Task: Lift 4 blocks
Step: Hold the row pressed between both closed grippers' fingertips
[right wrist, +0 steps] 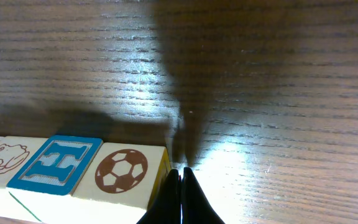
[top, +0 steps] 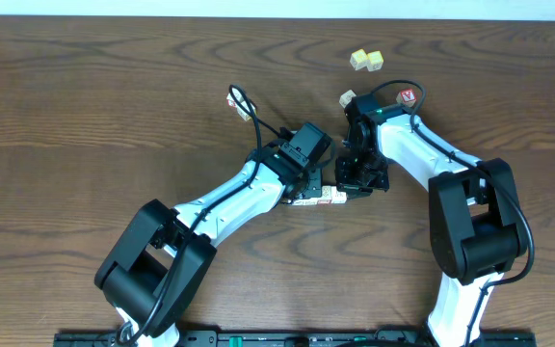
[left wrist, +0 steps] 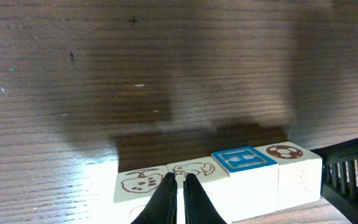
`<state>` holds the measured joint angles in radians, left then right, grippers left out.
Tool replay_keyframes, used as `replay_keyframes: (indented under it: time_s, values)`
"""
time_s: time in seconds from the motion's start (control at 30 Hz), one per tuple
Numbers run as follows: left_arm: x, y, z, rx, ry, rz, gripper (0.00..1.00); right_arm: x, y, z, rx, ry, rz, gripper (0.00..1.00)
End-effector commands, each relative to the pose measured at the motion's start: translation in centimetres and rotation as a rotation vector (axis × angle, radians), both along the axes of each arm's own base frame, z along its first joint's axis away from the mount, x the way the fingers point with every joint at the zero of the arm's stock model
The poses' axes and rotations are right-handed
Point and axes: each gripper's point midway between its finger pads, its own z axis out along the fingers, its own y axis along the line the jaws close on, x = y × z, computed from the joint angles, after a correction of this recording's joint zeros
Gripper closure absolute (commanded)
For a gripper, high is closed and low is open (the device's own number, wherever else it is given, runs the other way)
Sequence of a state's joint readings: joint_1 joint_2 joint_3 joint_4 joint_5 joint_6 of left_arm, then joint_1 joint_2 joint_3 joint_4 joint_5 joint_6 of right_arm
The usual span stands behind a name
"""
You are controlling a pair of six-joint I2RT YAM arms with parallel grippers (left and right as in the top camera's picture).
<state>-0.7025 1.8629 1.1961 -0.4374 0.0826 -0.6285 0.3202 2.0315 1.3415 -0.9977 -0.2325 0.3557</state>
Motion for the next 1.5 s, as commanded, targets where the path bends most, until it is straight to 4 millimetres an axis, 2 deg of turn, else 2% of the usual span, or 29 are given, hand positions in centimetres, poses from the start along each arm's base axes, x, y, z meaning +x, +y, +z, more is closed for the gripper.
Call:
replay_keyframes:
  time_s: [0.0, 1.47]
  values:
    - [-0.24, 0.58, -0.94, 0.036, 0.004, 0.000, 0.93, -0.02, 0.39, 0.67, 0.009, -0.015, -0.001, 0.99]
    - [-0.88, 0.35, -1.09, 0.021, 0.035, -0.008, 0.93, 0.00, 0.39, 0.66, 0.009, -0.015, -0.001, 0.99]
